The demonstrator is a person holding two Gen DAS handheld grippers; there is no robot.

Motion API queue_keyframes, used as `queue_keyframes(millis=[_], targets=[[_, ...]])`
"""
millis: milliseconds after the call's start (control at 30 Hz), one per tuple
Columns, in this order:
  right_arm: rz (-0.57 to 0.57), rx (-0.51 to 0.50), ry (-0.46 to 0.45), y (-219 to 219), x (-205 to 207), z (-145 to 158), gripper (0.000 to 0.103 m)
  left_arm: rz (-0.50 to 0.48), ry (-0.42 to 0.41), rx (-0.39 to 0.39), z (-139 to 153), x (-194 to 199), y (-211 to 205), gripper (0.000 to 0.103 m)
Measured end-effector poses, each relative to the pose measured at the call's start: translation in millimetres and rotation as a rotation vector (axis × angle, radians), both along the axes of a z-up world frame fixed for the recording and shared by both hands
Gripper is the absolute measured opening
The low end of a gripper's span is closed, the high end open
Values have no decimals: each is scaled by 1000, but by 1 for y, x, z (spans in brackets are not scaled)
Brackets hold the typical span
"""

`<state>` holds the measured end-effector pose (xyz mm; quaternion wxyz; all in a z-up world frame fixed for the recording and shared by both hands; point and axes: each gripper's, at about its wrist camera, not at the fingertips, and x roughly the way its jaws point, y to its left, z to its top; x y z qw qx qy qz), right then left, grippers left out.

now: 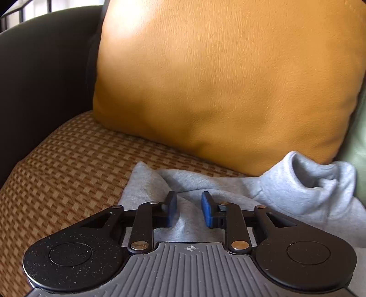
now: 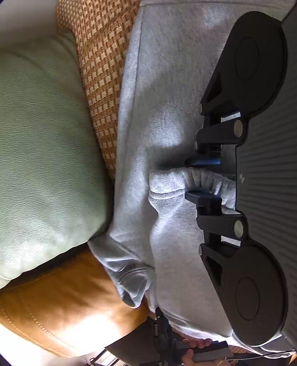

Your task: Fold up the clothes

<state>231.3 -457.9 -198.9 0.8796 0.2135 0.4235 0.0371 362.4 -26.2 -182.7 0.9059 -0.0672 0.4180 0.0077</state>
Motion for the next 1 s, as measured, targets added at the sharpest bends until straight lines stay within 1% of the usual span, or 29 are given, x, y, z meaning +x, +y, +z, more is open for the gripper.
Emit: queue_keyframes(millis=[33, 67, 133, 167, 233, 300, 400, 433, 500, 533, 600, 667, 700, 767, 800, 833, 900, 967, 1000], targets=[[1, -23, -33, 1, -8, 8, 40, -7, -11, -16, 8, -5, 6, 53], [3, -46, -67, 1, -15, 16, 40, -9, -28, -29, 20, -13, 15, 58], [5, -92, -134, 2, -30, 32, 40, -40, -50, -36, 42, -34, 30, 58], [12, -99, -163, 4, -38, 39, 40, -78, -57, -38, 50, -48, 36, 58], [43, -84, -191, 11, -47, 45, 40, -146, -47, -19, 58, -77, 42, 58], [81, -87, -188, 23, -46, 45, 40, -225, -11, 17, 54, -107, 43, 58], [104, -106, -173, 34, -46, 44, 40, -301, 38, 67, 29, -138, 38, 61], [106, -109, -170, 35, -47, 46, 40, -317, 58, 86, 19, -146, 37, 64], [112, -116, -165, 37, -50, 50, 38, -324, 108, 137, -9, -154, 33, 63], [115, -119, -162, 38, -52, 52, 38, -329, 91, 146, -15, -157, 33, 66], [120, -126, -157, 40, -55, 55, 38, -323, 56, 158, -13, -160, 33, 67], [126, -132, -152, 43, -57, 59, 39, -295, 53, 129, 4, -161, 33, 67], [128, -136, -149, 44, -59, 61, 41, -290, 36, 120, 15, -165, 32, 67], [123, -154, -189, 32, -79, 89, 53, -317, -36, 138, 42, -184, 23, 69], [117, -164, -206, 23, -93, 103, 54, -335, -70, 152, 54, -194, 17, 70], [109, -173, -219, 13, -108, 116, 54, -362, -98, 177, 63, -206, 6, 74], [86, -200, -231, -8, -138, 140, 56, -432, -147, 209, 78, -230, -20, 76], [46, -246, -211, -30, -169, 153, 56, -512, -187, 231, 87, -255, -54, 81], [24, -265, -199, -41, -184, 155, 56, -550, -200, 236, 90, -266, -73, 81]])
